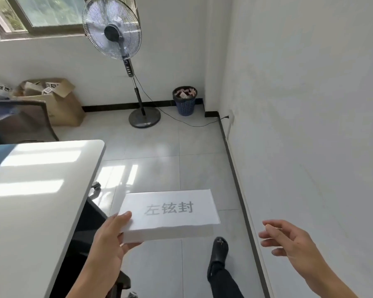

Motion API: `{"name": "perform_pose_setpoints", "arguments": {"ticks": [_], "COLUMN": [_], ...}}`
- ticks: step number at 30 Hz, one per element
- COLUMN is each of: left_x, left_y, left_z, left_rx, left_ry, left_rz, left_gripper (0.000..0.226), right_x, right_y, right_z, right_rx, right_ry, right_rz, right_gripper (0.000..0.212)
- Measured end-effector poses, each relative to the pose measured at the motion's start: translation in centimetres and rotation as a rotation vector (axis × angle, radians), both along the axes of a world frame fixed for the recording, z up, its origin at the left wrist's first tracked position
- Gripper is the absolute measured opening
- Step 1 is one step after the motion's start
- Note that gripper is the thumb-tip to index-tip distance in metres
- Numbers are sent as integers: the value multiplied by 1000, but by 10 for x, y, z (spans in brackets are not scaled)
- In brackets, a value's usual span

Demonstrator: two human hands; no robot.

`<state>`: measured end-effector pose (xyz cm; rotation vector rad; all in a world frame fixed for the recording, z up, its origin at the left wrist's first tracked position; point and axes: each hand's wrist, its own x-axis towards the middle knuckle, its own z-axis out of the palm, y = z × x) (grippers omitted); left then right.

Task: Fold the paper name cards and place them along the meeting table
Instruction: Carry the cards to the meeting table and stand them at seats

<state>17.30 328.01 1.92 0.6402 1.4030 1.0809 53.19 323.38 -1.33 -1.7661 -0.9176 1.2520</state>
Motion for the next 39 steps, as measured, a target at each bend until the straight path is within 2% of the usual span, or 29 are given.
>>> {"name": "perform_pose_setpoints", "arguments": {"ticks": [3, 9, 14, 18, 25, 29, 31, 33, 34, 36, 37, 39], "left_x": [3, -5, -28, -60, -148, -192, -213, -234, -244, -264, -275, -295], "left_y": [74, 209, 294, 376, 550, 647, 688, 725, 741, 773, 788, 817], "left_z": [-11, -4, -1, -14, -17, 0, 6, 5, 2, -4, -8, -10], "left_rx": [-23, -73, -67, -46, -21, 3, 8, 1, -4, -17, -24, -41], "left_ry": [-3, -26, -31, -39, -49, -38, -49, -63, -67, -70, -73, -83], "left_rz": [63, 251, 421, 514, 560, 478, 450, 463, 479, 546, 586, 659], "left_gripper": [26, 14, 19, 12, 14, 18, 18, 17, 19, 32, 41, 54], "right_x": [13, 11, -26, -66, -156, -200, -223, -247, -258, -282, -297, -328], "right_y": [94, 292, 442, 548, 710, 797, 838, 881, 905, 956, 982, 1040], "right_z": [-10, -4, 8, -8, -11, 4, 9, 6, 1, -10, -11, -17], "right_rx": [-3, -4, 8, 2, -27, -19, -17, -27, -48, -82, -95, -95], "right_ry": [7, 9, 6, -10, 31, 19, 49, 49, 50, 43, 43, 56], "right_rz": [16, 155, 323, 397, 368, 384, 393, 420, 435, 461, 481, 538], "right_gripper": [15, 15, 14, 14, 17, 20, 32, 60, 60, 38, 37, 63]}}
